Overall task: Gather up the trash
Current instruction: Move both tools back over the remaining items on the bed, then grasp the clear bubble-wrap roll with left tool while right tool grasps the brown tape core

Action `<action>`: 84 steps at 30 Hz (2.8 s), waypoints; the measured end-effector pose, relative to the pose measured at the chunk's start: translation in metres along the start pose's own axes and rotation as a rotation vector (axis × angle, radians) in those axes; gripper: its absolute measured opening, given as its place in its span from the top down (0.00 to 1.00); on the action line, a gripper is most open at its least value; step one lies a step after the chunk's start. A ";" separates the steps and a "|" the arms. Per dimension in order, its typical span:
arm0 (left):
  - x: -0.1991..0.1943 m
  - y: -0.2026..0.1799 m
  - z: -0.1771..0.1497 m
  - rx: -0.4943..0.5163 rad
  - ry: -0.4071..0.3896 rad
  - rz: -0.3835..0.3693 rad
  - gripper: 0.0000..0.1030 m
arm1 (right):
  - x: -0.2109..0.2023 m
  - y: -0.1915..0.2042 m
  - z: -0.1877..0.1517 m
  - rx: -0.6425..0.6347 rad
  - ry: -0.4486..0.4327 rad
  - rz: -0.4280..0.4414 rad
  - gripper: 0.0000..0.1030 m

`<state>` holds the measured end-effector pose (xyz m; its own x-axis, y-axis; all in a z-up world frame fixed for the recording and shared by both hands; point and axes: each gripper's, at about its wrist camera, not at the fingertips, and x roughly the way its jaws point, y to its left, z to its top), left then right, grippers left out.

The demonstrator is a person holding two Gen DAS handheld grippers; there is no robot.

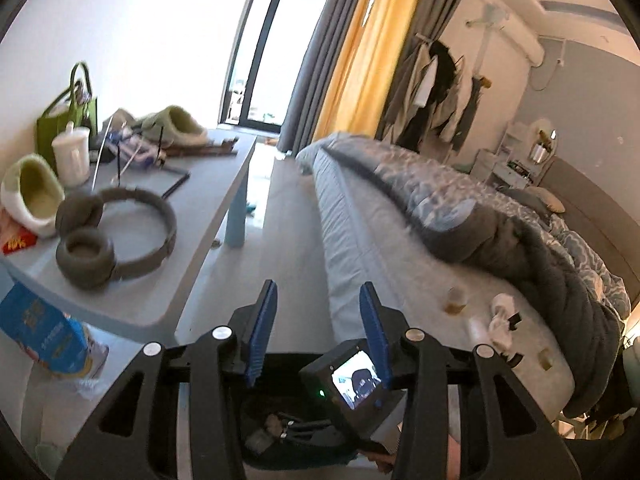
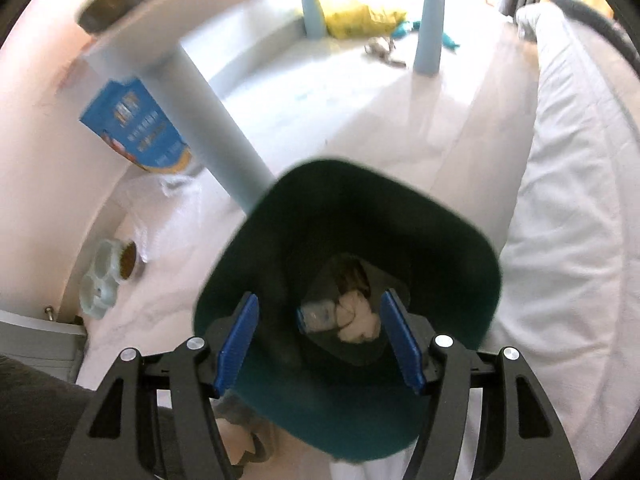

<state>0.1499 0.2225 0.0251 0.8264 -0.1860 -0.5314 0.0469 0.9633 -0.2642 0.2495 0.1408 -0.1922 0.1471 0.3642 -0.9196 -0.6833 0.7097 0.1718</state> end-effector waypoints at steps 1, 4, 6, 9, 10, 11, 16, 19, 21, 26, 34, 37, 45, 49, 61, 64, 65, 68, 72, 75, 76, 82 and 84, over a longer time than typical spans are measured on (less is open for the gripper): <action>-0.001 -0.003 0.001 0.004 -0.006 0.002 0.56 | -0.011 0.000 0.000 -0.007 -0.025 0.006 0.37; -0.004 -0.014 0.006 0.027 -0.029 0.011 0.54 | -0.042 -0.001 0.001 -0.027 -0.101 0.012 0.37; -0.004 -0.021 0.008 0.041 -0.034 0.014 0.51 | -0.059 -0.003 -0.001 -0.033 -0.138 0.010 0.37; -0.002 -0.033 0.012 0.049 -0.039 -0.003 0.50 | -0.088 -0.013 -0.007 -0.027 -0.199 0.000 0.37; -0.001 -0.037 0.012 0.051 -0.040 -0.008 0.50 | -0.095 -0.016 -0.009 -0.023 -0.211 -0.001 0.37; 0.001 -0.041 0.013 0.053 -0.039 -0.012 0.50 | -0.104 -0.021 -0.012 -0.017 -0.227 -0.002 0.37; 0.006 -0.061 0.014 0.057 -0.043 -0.030 0.48 | -0.144 -0.038 -0.024 -0.024 -0.305 -0.039 0.37; 0.014 -0.076 0.014 0.063 -0.037 -0.053 0.47 | -0.166 -0.048 -0.032 -0.023 -0.351 -0.058 0.37; 0.018 -0.091 0.014 0.081 -0.039 -0.067 0.42 | -0.176 -0.054 -0.039 -0.020 -0.368 -0.070 0.37; 0.040 -0.121 0.008 0.104 -0.007 -0.086 0.35 | -0.207 -0.081 -0.061 0.010 -0.416 -0.131 0.33; 0.065 -0.158 -0.002 0.120 0.036 -0.126 0.27 | -0.247 -0.135 -0.107 0.106 -0.463 -0.216 0.30; 0.081 -0.176 -0.011 0.139 0.074 -0.134 0.24 | -0.261 -0.152 -0.126 0.131 -0.483 -0.249 0.28; 0.127 -0.202 -0.042 0.195 0.151 -0.135 0.22 | -0.288 -0.189 -0.170 0.211 -0.512 -0.287 0.26; 0.148 -0.207 -0.056 0.191 0.192 -0.135 0.22 | -0.297 -0.203 -0.186 0.251 -0.526 -0.300 0.26; 0.190 -0.224 -0.092 0.196 0.296 -0.124 0.37 | -0.308 -0.241 -0.226 0.343 -0.522 -0.330 0.24; 0.195 -0.227 -0.099 0.194 0.315 -0.124 0.44 | -0.307 -0.249 -0.237 0.363 -0.508 -0.340 0.24; 0.198 -0.229 -0.101 0.196 0.323 -0.121 0.48 | -0.306 -0.252 -0.241 0.370 -0.501 -0.343 0.24; 0.202 -0.233 -0.106 0.198 0.334 -0.116 0.54 | -0.302 -0.262 -0.250 0.385 -0.480 -0.355 0.24; 0.204 -0.235 -0.110 0.201 0.334 -0.091 0.61 | -0.296 -0.277 -0.265 0.415 -0.447 -0.371 0.24; 0.205 -0.235 -0.110 0.189 0.328 -0.082 0.63 | -0.292 -0.286 -0.273 0.437 -0.426 -0.378 0.24; 0.206 -0.236 -0.111 0.187 0.325 -0.079 0.63 | -0.289 -0.289 -0.276 0.444 -0.415 -0.378 0.24; 0.203 -0.241 -0.109 0.181 0.307 -0.076 0.64 | -0.274 -0.302 -0.291 0.458 -0.350 -0.369 0.24; 0.202 -0.241 -0.108 0.178 0.302 -0.077 0.64 | -0.270 -0.304 -0.294 0.464 -0.334 -0.367 0.24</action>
<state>0.2442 -0.0682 -0.1056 0.6150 -0.2829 -0.7360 0.2215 0.9578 -0.1831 0.2072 -0.3501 -0.0996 0.5747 0.1642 -0.8017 -0.1803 0.9810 0.0717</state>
